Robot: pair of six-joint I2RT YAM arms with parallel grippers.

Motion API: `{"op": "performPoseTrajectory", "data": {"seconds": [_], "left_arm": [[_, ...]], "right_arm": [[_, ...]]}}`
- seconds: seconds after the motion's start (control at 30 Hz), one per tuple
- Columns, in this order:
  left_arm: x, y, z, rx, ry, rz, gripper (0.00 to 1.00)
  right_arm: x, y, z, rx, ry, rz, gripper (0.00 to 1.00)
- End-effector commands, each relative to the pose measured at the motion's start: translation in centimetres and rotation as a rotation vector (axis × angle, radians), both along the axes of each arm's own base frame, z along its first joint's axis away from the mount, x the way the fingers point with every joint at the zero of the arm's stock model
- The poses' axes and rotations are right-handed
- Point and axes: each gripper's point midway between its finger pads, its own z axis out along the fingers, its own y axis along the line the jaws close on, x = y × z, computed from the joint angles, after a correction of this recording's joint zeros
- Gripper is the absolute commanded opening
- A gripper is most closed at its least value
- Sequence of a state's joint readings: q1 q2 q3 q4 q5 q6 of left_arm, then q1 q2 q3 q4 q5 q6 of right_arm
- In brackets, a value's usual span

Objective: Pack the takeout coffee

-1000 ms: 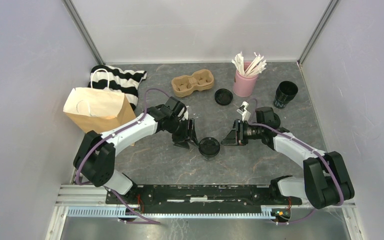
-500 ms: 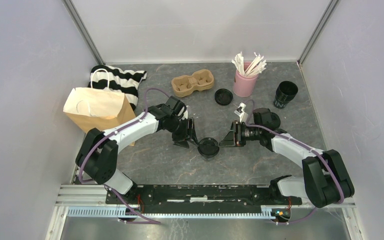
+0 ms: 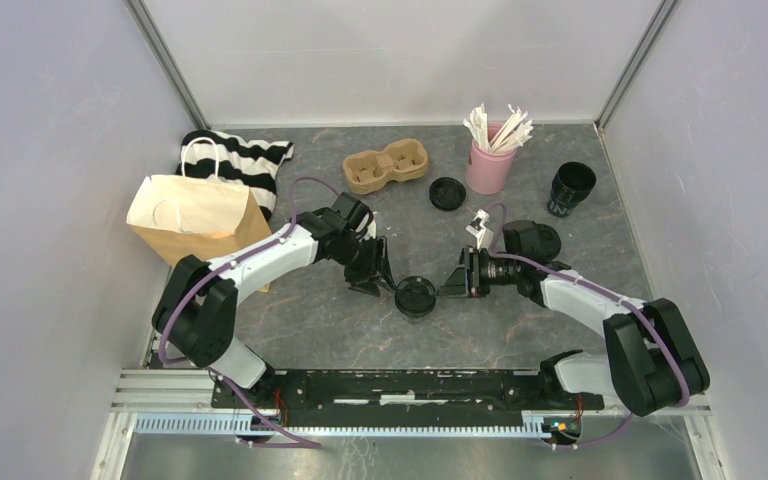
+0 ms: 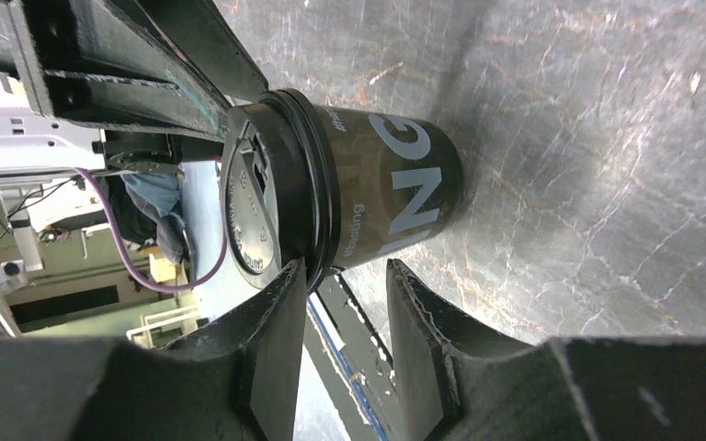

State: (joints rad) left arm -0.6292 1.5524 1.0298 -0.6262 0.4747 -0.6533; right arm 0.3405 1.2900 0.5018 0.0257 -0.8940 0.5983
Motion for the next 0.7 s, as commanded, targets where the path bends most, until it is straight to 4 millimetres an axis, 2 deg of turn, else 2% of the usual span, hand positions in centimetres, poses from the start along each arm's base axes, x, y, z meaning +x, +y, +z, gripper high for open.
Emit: {"op": "performPoseTrajectory", "data": {"seconds": [0.0,0.23,0.43,0.6,0.67], "left_arm": [[-0.5,0.6,-1.4,0.031,0.022,-0.015,0.53],[-1.0,1.7,-2.7,0.106,0.052,-0.015,0.52],[-1.2,4.4,-4.6,0.255,-0.016,-0.066,0.51],[-1.9,5.1,-6.6,0.307,-0.067,-0.087,0.51],[-2.6,5.4,-7.7,0.314,-0.065,-0.088,0.50]], "right_arm": [[-0.5,-0.8,-2.7,-0.087,-0.004,-0.024,0.42],[-0.3,-1.7,-4.6,-0.154,-0.010,-0.063,0.42],[0.0,-2.6,-6.0,-0.228,-0.035,-0.089,0.42],[-1.2,-3.9,-8.7,-0.294,-0.011,-0.111,0.41],[-1.5,-4.0,-9.2,-0.301,0.000,-0.100,0.41]]}}
